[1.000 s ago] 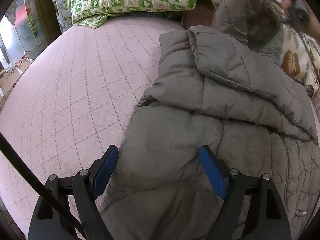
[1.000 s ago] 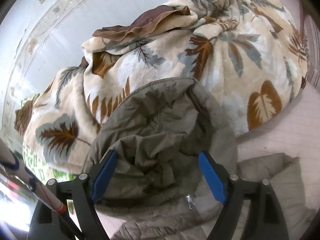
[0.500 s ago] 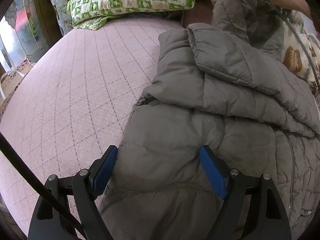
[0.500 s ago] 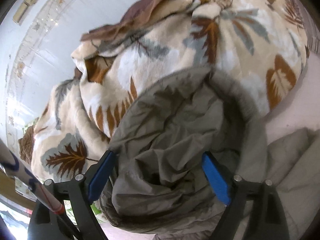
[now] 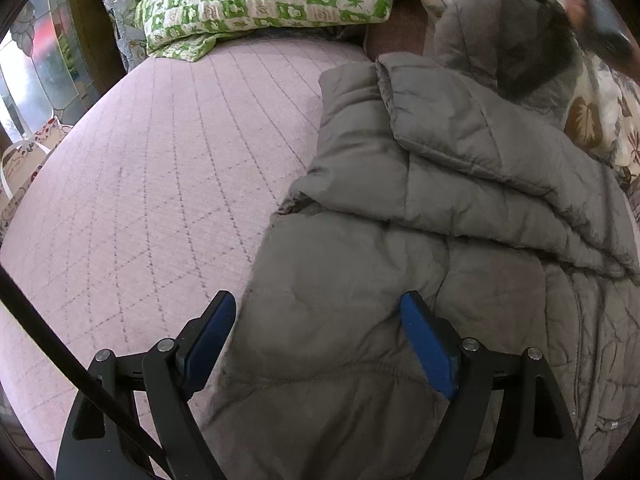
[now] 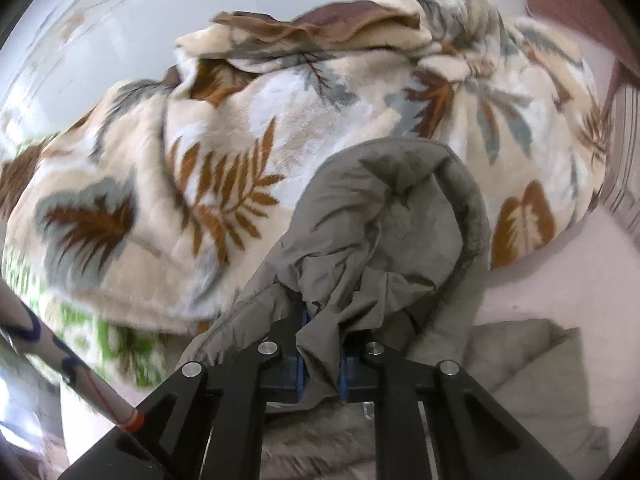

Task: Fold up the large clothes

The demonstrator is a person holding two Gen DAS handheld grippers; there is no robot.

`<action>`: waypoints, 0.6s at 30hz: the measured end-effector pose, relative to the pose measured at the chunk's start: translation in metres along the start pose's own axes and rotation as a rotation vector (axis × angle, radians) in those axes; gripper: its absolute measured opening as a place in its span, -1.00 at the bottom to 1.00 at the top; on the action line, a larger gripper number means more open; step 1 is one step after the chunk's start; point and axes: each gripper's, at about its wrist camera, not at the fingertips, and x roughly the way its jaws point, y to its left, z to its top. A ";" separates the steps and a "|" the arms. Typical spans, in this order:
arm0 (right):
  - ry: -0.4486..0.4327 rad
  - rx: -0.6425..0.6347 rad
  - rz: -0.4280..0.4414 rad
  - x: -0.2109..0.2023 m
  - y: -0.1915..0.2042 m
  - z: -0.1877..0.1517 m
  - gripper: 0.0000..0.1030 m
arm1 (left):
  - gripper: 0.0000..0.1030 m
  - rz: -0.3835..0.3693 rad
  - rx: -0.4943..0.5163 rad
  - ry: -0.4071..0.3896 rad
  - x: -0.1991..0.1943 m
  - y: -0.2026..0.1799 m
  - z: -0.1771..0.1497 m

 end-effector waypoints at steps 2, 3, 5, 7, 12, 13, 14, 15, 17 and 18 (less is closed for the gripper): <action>0.001 -0.033 0.014 -0.018 -0.005 -0.011 -0.79 | 0.62 0.003 -0.013 -0.010 -0.004 0.004 0.001; 0.006 -0.049 0.024 -0.029 -0.008 -0.019 -0.79 | 0.62 0.004 -0.023 -0.013 -0.006 0.008 0.003; 0.015 -0.080 0.049 -0.048 -0.013 -0.034 -0.80 | 0.62 0.003 -0.049 -0.016 -0.009 0.017 0.005; 0.032 -0.124 0.077 -0.073 -0.021 -0.058 -0.81 | 0.62 0.009 -0.079 -0.017 -0.012 0.027 0.008; 0.086 -0.197 0.131 -0.124 -0.050 -0.125 -0.81 | 0.62 0.008 -0.135 -0.020 -0.016 0.046 0.011; 0.097 -0.199 0.135 -0.131 -0.057 -0.139 -0.81 | 0.62 0.003 -0.144 -0.020 -0.018 0.050 0.011; 0.117 -0.198 0.142 -0.136 -0.066 -0.154 -0.81 | 0.62 0.000 -0.149 -0.022 -0.018 0.051 0.011; 0.142 -0.192 0.151 -0.140 -0.075 -0.170 -0.81 | 0.62 -0.003 -0.152 -0.026 -0.020 0.053 0.011; 0.176 -0.181 0.159 -0.144 -0.088 -0.196 -0.81 | 0.62 -0.005 -0.150 -0.032 -0.022 0.053 0.011; 0.196 -0.174 0.164 -0.145 -0.095 -0.212 -0.81 | 0.62 -0.005 -0.148 -0.034 -0.023 0.052 0.010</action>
